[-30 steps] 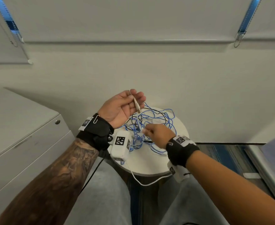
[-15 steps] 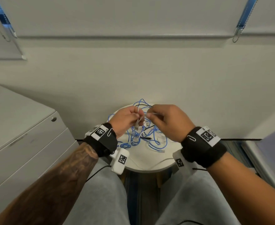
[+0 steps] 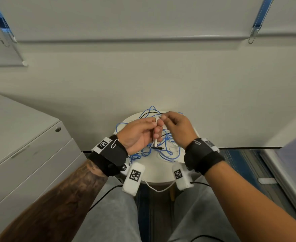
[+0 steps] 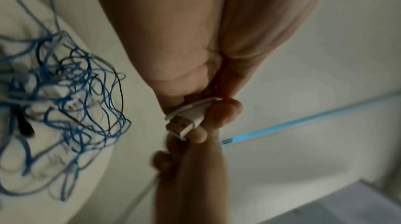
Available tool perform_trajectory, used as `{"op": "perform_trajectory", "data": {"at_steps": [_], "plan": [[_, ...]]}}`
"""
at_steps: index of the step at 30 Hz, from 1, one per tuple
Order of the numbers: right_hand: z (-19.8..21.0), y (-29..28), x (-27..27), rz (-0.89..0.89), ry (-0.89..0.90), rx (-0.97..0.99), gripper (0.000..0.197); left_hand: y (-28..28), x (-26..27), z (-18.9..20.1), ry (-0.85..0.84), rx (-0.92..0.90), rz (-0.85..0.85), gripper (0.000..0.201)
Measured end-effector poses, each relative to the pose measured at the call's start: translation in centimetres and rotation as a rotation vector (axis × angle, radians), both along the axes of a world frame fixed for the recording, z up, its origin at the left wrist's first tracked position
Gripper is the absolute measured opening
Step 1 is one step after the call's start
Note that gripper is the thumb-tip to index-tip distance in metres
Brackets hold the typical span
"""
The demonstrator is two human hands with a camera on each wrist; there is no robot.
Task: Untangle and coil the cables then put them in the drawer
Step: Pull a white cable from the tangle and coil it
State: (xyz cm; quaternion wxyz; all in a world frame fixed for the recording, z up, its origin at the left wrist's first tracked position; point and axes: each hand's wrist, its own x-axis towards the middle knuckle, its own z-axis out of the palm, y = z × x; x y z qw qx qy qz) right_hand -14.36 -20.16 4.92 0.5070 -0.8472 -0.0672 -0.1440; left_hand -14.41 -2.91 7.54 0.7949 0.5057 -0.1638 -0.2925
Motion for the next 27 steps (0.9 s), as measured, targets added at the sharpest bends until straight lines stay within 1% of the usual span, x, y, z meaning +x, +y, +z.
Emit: {"op": "perform_trajectory", "data": {"at_steps": [2, 4, 7, 10, 12, 14, 16, 18, 22, 25, 27], "plan": [[-1.9, 1.0, -0.7, 0.074, 0.087, -0.063, 0.02, 0.3, 0.7, 0.1, 0.063, -0.132, 0.073, 0.021], [-3.0, 2.1, -2.1, 0.153, 0.158, -0.156, 0.021, 1.0, 1.7, -0.2, 0.105, -0.192, 0.201, 0.021], [-3.2, 2.9, -3.6, 0.198, 0.143, -0.284, 0.027, 2.0, 2.8, -1.2, 0.121, -0.149, 0.364, 0.024], [-1.8, 3.2, -4.2, 0.283, 0.126, -0.391, 0.029, 2.5, 3.0, -2.3, 0.129, -0.159, 0.433, 0.022], [-0.5, 3.4, -4.8, 0.318, 0.105, -0.394, 0.028, 2.4, 2.8, -2.6, 0.09, -0.117, 0.45, 0.021], [0.8, 3.3, -5.0, 0.327, 0.086, -0.346, 0.026, 2.1, 2.4, -2.8, -0.015, 0.014, 0.459, 0.022], [2.2, 2.6, -4.7, 0.293, 0.071, -0.276, 0.022, 1.5, 1.9, -3.0, -0.112, 0.142, 0.436, 0.022], [3.3, 1.8, -4.1, 0.253, 0.051, -0.236, 0.02, 1.3, 1.2, -3.1, -0.131, 0.182, 0.349, 0.02], [3.9, 0.7, -2.4, 0.162, -0.039, -0.16, 0.019, 0.9, 0.0, -2.2, -0.073, 0.138, 0.169, 0.027], [2.9, 0.3, -1.2, 0.113, -0.03, -0.047, 0.016, 0.9, -0.2, -1.3, -0.072, 0.129, 0.085, 0.027], [1.9, 0.2, -0.6, 0.093, -0.004, 0.055, 0.016, 1.1, -0.1, -1.1, -0.027, 0.101, 0.051, 0.026]]}}
